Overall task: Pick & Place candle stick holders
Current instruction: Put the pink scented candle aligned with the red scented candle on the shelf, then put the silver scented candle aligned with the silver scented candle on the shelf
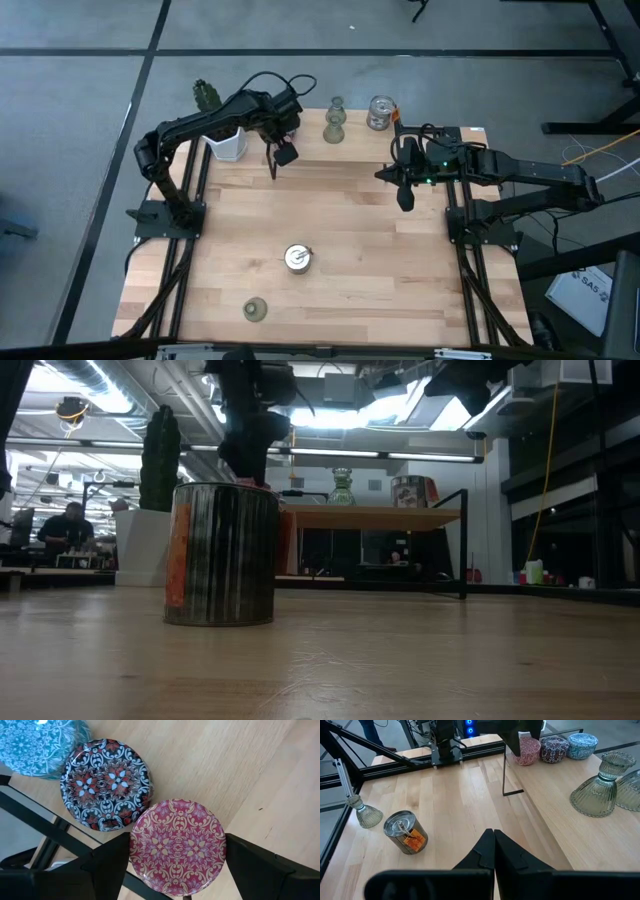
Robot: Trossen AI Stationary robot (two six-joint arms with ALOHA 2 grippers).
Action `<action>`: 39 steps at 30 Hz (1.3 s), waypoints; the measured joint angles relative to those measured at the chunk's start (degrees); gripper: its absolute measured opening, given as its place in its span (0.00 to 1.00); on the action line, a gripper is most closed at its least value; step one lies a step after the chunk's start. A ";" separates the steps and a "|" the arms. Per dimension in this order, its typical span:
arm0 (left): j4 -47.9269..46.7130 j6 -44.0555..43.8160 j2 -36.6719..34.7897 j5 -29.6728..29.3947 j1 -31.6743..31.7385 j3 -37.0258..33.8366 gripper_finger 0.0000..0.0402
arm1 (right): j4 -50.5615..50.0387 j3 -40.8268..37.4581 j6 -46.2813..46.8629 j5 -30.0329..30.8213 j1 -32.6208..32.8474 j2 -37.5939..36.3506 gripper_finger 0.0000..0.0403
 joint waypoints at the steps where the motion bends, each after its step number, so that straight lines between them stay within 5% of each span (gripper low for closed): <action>1: 0.00 0.00 0.00 0.00 0.00 0.00 0.74 | 0.00 0.00 0.01 0.00 0.00 0.00 0.00; 39: 0.11 0.94 -0.21 0.05 -0.02 0.00 0.84 | 0.01 0.00 0.17 -0.02 0.00 0.00 0.00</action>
